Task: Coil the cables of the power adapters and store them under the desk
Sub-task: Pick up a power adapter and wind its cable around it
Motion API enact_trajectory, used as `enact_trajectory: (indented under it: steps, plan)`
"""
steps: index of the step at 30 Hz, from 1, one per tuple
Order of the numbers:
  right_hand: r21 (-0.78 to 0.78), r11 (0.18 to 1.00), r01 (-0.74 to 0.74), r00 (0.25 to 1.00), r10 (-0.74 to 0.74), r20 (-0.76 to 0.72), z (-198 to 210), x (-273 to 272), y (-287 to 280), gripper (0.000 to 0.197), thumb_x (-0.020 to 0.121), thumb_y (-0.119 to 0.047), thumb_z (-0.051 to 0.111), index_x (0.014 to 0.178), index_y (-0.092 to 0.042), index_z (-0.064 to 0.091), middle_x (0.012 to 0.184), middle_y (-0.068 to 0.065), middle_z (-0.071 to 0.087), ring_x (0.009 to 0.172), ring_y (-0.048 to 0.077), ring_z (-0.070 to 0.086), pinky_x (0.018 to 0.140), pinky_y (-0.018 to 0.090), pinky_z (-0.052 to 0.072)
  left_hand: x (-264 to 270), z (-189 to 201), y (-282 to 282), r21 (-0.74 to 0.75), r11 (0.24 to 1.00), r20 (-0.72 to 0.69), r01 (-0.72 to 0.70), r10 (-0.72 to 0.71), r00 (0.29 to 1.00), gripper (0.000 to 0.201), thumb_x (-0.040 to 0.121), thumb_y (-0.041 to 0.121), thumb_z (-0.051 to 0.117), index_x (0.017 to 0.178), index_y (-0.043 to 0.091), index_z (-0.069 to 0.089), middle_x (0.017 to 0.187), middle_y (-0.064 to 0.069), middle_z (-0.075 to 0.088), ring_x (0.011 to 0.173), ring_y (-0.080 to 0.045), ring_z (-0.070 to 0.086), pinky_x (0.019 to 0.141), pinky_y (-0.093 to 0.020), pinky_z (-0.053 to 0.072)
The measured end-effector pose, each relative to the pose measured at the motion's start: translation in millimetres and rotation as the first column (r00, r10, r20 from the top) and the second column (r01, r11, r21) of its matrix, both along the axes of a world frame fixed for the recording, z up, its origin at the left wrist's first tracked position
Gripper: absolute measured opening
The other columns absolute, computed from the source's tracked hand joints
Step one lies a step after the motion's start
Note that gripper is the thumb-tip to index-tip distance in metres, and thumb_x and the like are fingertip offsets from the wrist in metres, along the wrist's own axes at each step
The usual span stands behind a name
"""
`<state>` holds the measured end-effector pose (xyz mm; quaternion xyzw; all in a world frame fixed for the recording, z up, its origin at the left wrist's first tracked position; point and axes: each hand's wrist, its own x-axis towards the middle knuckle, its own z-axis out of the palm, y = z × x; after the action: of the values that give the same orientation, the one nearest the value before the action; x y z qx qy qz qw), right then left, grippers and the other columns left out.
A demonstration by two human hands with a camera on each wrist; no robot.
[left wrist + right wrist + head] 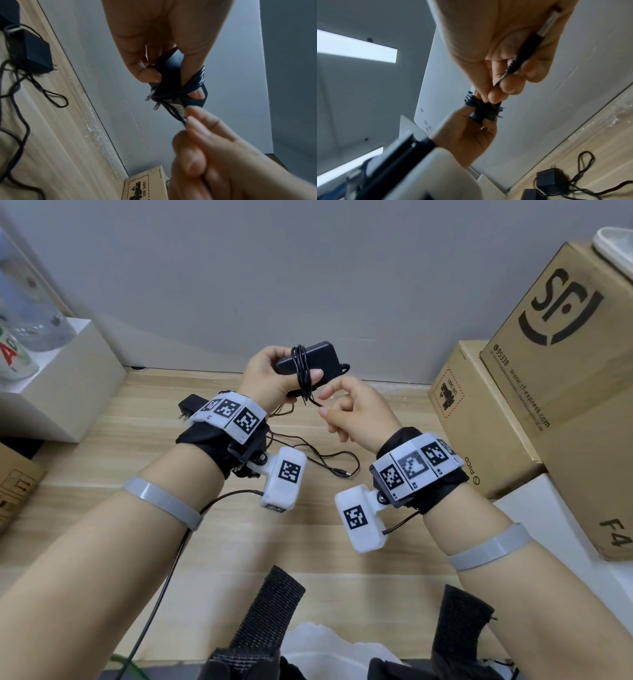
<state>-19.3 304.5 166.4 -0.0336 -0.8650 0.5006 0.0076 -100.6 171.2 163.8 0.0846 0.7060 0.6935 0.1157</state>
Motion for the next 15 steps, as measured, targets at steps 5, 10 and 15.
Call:
enact_trajectory:
  steps: [5,10,15]
  plan:
    - [-0.312,0.944,-0.107,0.994,0.094,-0.058,9,0,1,0.023,0.083,0.005,0.059,0.080,-0.018,0.056,0.072,0.001,0.065,0.055,0.005,0.060,0.051,0.017,0.042,2,-2,-3,0.043,0.999,0.012,-0.023,0.023,1.000,0.039,0.076,0.008,0.073,0.092,0.023,0.040,0.079,0.000,0.057,0.057,-0.010,0.056,0.048,-0.021,0.046]
    - [-0.414,0.900,-0.139,0.985,0.082,-0.154,11,-2,3,0.029,0.081,0.012,0.056,0.087,-0.016,0.059,0.076,-0.001,0.068,0.069,0.005,0.065,0.064,0.014,0.048,5,-2,-5,0.027,0.999,-0.022,0.018,-0.018,1.000,0.037,0.080,0.010,0.069,0.109,0.028,0.055,0.086,0.003,0.059,0.064,-0.013,0.057,0.051,-0.021,0.049]
    - [-0.382,0.920,-0.082,0.966,-0.020,-0.257,10,-10,1,0.022,0.090,0.002,0.048,0.082,-0.014,0.061,0.059,-0.009,0.068,0.054,0.004,0.060,0.056,0.016,0.043,7,-6,-3,0.034,0.999,0.005,0.026,-0.027,1.000,0.037,0.082,0.008,0.067,0.113,0.027,0.058,0.088,0.007,0.060,0.063,-0.009,0.057,0.050,-0.020,0.049]
